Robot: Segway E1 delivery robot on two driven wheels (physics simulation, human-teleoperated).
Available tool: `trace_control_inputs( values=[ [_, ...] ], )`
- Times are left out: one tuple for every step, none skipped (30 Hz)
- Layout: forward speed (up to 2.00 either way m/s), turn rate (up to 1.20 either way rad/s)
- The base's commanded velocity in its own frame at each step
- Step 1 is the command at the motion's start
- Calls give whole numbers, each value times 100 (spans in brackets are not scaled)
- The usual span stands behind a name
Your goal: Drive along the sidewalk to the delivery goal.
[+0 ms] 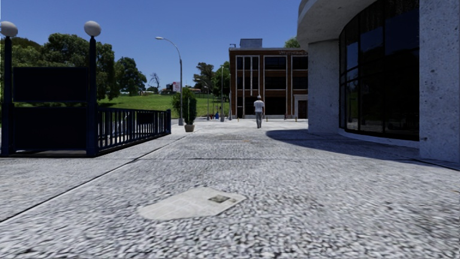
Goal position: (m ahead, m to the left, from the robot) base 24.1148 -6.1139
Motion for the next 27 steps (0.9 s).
trace_control_inputs(
  values=[
    [200,0],
    [200,0],
    [200,0],
    [200,0],
    [200,0],
    [200,0],
    [200,0],
    [200,0],
    [200,0],
    [200,0],
    [200,0],
    [200,0],
    [200,0],
    [200,0],
    [200,0],
    [200,0],
    [200,0],
    [200,0],
    [200,0],
    [200,0],
    [200,0],
    [200,0],
    [200,0],
    [200,0],
    [200,0],
    [200,0],
    [200,0]
  ],
)
